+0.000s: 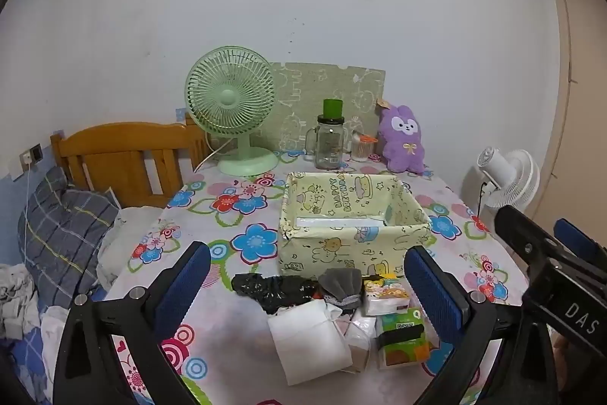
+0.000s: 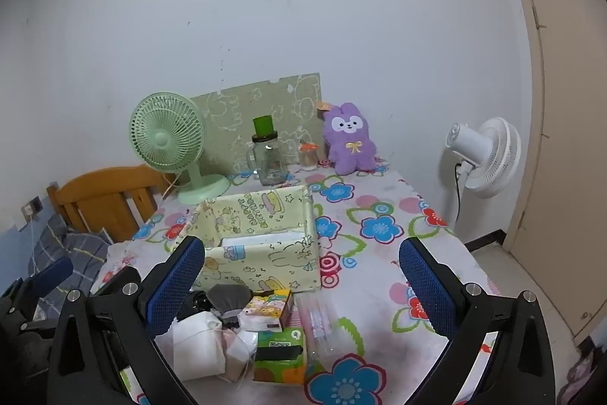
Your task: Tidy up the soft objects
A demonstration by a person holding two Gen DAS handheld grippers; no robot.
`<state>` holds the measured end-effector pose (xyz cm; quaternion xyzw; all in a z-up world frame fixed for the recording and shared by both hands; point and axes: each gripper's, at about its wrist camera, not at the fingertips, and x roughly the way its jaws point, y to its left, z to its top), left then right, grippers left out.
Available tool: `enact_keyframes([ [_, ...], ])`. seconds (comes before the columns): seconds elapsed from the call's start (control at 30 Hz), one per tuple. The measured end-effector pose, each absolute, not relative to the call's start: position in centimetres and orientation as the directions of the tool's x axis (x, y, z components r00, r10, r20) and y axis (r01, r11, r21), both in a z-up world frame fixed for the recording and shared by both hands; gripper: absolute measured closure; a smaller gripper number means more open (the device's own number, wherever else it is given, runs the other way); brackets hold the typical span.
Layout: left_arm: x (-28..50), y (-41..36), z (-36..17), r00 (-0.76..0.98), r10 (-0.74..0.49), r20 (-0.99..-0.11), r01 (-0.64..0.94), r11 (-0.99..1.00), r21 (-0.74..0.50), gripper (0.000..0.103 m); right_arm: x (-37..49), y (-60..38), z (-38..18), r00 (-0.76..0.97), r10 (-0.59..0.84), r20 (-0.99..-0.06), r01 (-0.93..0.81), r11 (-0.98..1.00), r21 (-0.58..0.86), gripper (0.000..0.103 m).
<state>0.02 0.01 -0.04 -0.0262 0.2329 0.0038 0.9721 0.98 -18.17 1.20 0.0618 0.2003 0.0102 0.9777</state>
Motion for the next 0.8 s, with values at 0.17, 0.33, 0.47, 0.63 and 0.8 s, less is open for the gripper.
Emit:
enact_keyframes([
  [0.17, -0.6, 0.6, -0.4, 0.904, -0.026, -0.428, -0.01, 0.997, -0.082, 0.001, 1.3, -17.5, 1.0, 0.918, 0.018, -0.396, 0.018, 0.996, 0.088, 0.0],
  [0.33, 0.4, 0.3, -0.9, 0.882, 0.007, -0.471, -0.035, 0.998, -0.051, 0.002, 1.7, -18.3, 0.7, 0.915, 0.033, -0.402, 0.011, 0.994, 0.108, 0.0],
  [0.47, 1.1, 0.0, -1.6, 0.879, 0.02, -0.476, -0.041, 0.999, -0.032, 0.003, 1.8, -18.3, 0.5, 0.916, 0.023, -0.401, 0.023, 0.994, 0.109, 0.0],
  [0.63, 1.0, 0.1, -1.7, 0.88, 0.013, -0.475, -0.038, 0.998, -0.043, 0.003, 1.9, -18.4, 0.7, 0.913, 0.022, -0.408, 0.026, 0.993, 0.114, 0.0],
  [0.8, 1.0, 0.1, -1.5, 0.879, 0.005, -0.476, -0.033, 0.998, -0.05, 0.003, 1.9, -18.2, 0.8, 0.913, 0.027, -0.408, 0.019, 0.994, 0.107, 0.0],
])
